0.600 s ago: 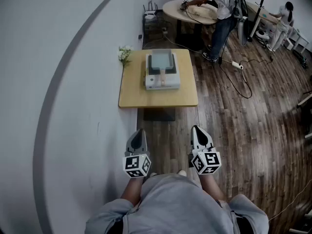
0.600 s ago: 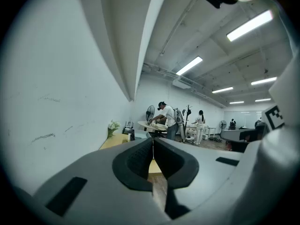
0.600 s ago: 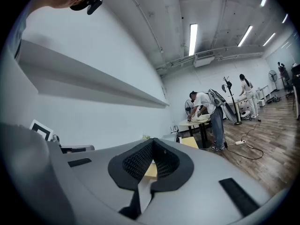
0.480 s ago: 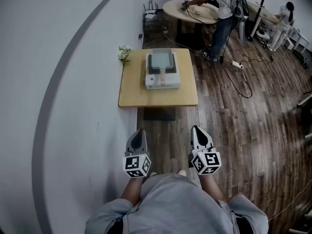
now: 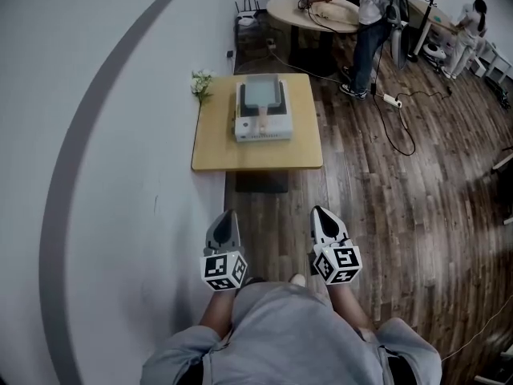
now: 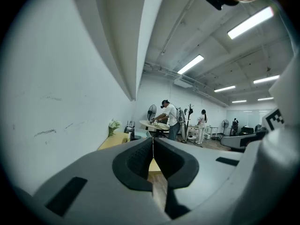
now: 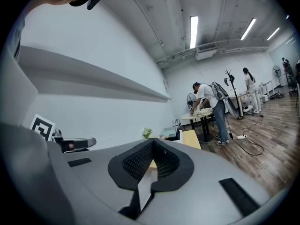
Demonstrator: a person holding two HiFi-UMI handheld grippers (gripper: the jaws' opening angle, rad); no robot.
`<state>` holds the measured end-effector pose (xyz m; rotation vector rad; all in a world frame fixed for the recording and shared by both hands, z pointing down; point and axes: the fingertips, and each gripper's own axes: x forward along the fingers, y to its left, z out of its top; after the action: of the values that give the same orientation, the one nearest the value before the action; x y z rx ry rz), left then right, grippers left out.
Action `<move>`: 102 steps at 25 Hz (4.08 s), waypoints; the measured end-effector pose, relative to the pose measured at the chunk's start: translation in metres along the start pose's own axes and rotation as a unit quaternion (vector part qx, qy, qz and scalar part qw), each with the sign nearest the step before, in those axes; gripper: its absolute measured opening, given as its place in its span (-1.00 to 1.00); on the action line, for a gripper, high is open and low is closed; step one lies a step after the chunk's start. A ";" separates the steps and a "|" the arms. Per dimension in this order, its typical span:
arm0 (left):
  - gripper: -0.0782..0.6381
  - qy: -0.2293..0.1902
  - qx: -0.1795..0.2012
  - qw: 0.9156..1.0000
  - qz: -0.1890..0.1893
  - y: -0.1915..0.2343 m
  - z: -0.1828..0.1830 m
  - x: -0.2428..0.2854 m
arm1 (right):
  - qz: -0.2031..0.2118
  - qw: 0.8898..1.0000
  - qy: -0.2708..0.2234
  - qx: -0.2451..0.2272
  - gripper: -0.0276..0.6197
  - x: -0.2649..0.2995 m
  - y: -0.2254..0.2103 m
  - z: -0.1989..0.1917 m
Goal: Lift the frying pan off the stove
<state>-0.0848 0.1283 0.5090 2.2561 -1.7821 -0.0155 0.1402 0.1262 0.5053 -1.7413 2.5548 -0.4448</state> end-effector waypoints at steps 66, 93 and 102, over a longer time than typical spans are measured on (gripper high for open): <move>-0.77 0.076 -0.035 0.993 -0.080 0.104 0.023 0.288 | -0.026 0.999 0.025 0.025 -0.92 0.299 -0.048 0.029; -0.22 0.264 -0.319 0.878 -0.240 0.067 -0.049 0.421 | 0.166 0.933 0.242 0.206 -0.37 0.421 -0.071 -0.045; -0.21 0.310 -0.370 0.838 -0.254 0.060 -0.078 0.440 | 0.202 0.898 0.295 0.257 -0.29 0.428 -0.064 -0.080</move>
<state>-0.0211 -0.2901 0.6651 1.7713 -0.6381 -0.0564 0.0229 -0.2689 0.6594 -0.9526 2.6587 -1.6375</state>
